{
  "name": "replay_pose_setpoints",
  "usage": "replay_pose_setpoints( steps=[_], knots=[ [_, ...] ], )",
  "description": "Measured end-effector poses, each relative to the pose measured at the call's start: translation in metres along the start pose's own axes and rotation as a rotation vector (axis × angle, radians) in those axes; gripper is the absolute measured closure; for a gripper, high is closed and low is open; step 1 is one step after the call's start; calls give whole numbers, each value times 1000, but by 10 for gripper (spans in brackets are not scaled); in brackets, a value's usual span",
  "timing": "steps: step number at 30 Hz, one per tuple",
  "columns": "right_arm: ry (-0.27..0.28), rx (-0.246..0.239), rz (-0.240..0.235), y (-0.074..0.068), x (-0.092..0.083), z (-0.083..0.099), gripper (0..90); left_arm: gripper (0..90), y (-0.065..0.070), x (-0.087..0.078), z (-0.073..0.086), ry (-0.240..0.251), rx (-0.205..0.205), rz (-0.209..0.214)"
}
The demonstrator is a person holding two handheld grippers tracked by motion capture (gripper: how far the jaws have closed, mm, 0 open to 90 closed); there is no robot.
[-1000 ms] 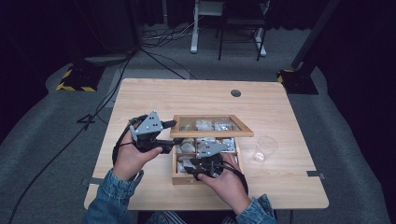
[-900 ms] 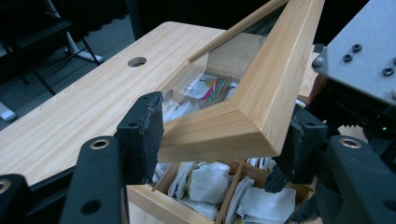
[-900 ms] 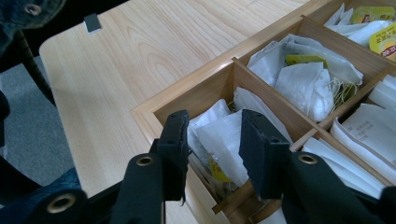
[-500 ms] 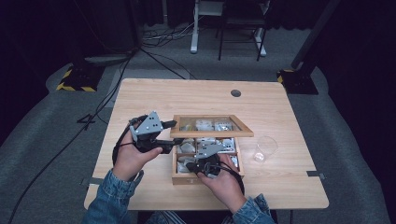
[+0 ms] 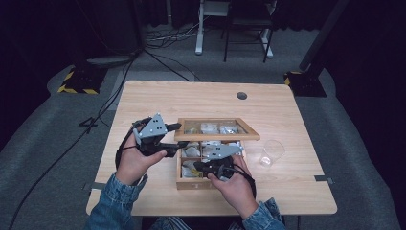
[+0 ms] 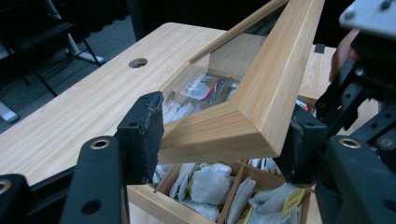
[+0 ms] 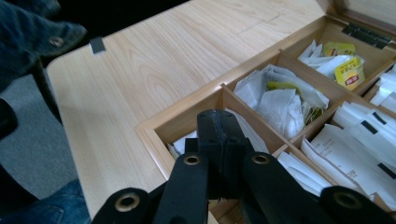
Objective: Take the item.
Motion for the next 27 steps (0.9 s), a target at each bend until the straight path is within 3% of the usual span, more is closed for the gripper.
replay_pose_setpoints(
  steps=[6, 14, 27],
  knots=[
    [45, -3, 20, 1, -18, -8, 900, 410, -1, 0, 0, 4, -2, 4],
    [97, 27, 57, 13, -45, -10, 900, 413, -1, 0, 0, 5, -2, 3],
    [140, 56, 131, 29, -80, -9, 900, 417, 0, 0, 0, 3, 1, 2]
  ],
)
Point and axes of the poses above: each handheld gripper's, and its own axes: x roughly forward along the jaws, z roughly out of its underside, y roughly to its right, the point moved 2 cm from there along x, roughly forward along the jaws, and after that the axes turned 7 degrees about -z, right-handed, at the moved point
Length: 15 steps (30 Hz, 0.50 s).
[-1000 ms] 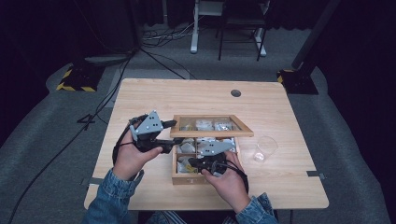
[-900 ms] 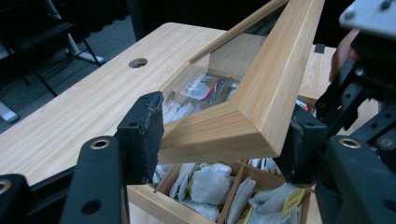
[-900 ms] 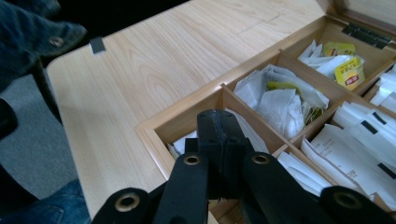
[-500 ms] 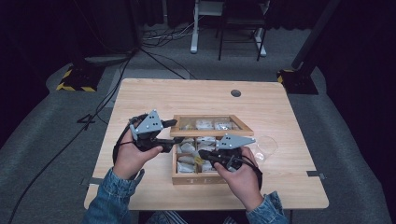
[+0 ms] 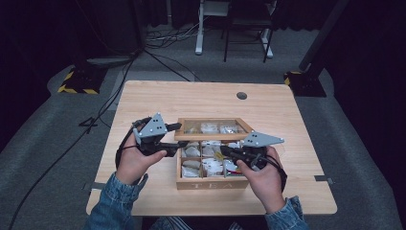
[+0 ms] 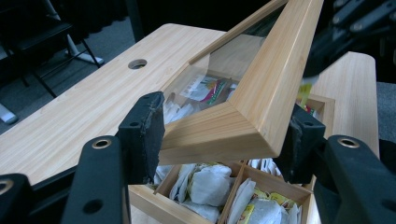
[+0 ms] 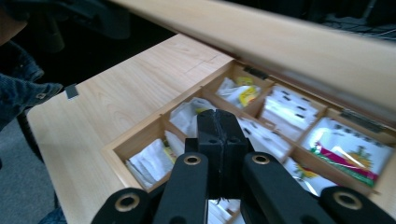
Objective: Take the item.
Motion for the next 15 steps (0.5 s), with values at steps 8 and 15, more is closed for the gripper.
replay_pose_setpoints(
  steps=[8, 15],
  knots=[
    [12, 16, 58, 14, -20, 0, 900, 416, 0, 0, 0, -1, -2, 0],
    [23, 37, 109, 29, -38, 0, 900, 416, 0, 0, 0, 1, -4, 3]
  ],
)
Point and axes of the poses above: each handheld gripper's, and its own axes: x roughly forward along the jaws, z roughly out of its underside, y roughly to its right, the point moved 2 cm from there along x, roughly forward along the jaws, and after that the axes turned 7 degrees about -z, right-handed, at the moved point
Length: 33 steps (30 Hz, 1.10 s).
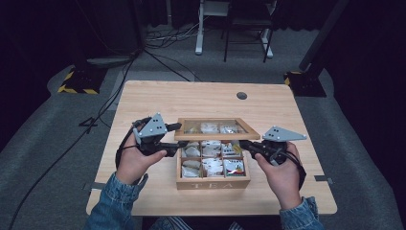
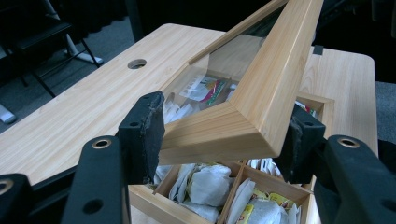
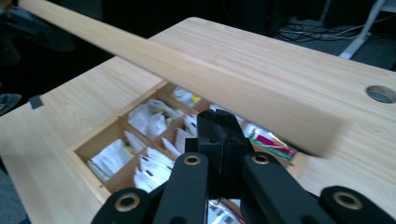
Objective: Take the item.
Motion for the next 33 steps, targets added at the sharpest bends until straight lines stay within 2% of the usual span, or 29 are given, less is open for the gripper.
replay_pose_setpoints(
  steps=[2, 3, 13, 16, 18, 23, 33],
  knots=[
    [0, 1, 15, 5, -4, 0, 900, 416, 0, 0, 0, 0, 0, -2],
    [0, 0, 45, 12, -9, 1, 900, 423, 0, 0, 0, 3, -4, 0],
    [-3, 48, 106, 35, -24, 10, 900, 424, 0, 0, 0, 2, -4, 1],
    [-28, 42, 155, 46, -30, 12, 900, 424, 0, 0, 0, 2, -4, -1],
    [-31, 43, 162, 49, -32, 12, 900, 424, 0, 0, 0, 1, -3, -1],
    [-56, 57, 228, 66, -41, 15, 900, 424, 0, 0, 0, 1, -3, 0],
    [-100, 127, 262, 86, -43, 32, 900, 424, 0, 0, 0, 1, -4, -1]
  ],
)
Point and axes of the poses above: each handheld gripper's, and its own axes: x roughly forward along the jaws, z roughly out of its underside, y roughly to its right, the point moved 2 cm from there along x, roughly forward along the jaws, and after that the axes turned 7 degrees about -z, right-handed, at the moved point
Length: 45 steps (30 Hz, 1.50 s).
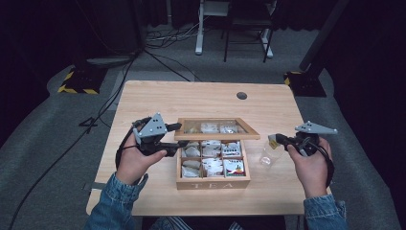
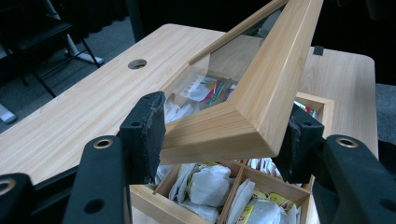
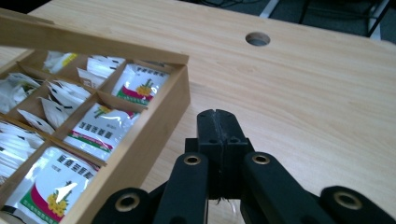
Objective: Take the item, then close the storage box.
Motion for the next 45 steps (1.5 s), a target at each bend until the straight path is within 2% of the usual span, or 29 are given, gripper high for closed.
replay_pose_setpoints(
  steps=[2, 6, 11, 18, 21, 22, 27, 37, 45],
  knots=[
    [-24, 29, -3, 2, 0, 3, 900, 423, 0, 0, 0, 0, 0, 0],
    [-59, 56, -1, 6, 2, 8, 900, 423, 0, 0, 0, -1, 1, -1],
    [-97, 78, 6, 9, 6, 15, 900, 424, 0, 0, 0, -1, 1, -1],
    [-125, 81, 11, 12, 13, 22, 899, 424, 0, 0, 0, -1, 4, -2],
    [-126, 83, 15, 12, 14, 23, 870, 424, 0, 0, 0, 0, 0, 1],
    [-120, 85, 25, 13, 14, 24, 800, 424, 0, 0, 0, 1, -1, 3],
    [-91, 72, 44, 14, 11, 24, 713, 424, -1, 1, -1, 2, -4, 8],
    [-61, 90, 65, 22, 3, 27, 641, 423, 0, 3, -2, -1, 2, 8],
    [-51, 110, 59, 26, -2, 32, 638, 421, 2, 2, -1, -5, 2, 0]
  ],
)
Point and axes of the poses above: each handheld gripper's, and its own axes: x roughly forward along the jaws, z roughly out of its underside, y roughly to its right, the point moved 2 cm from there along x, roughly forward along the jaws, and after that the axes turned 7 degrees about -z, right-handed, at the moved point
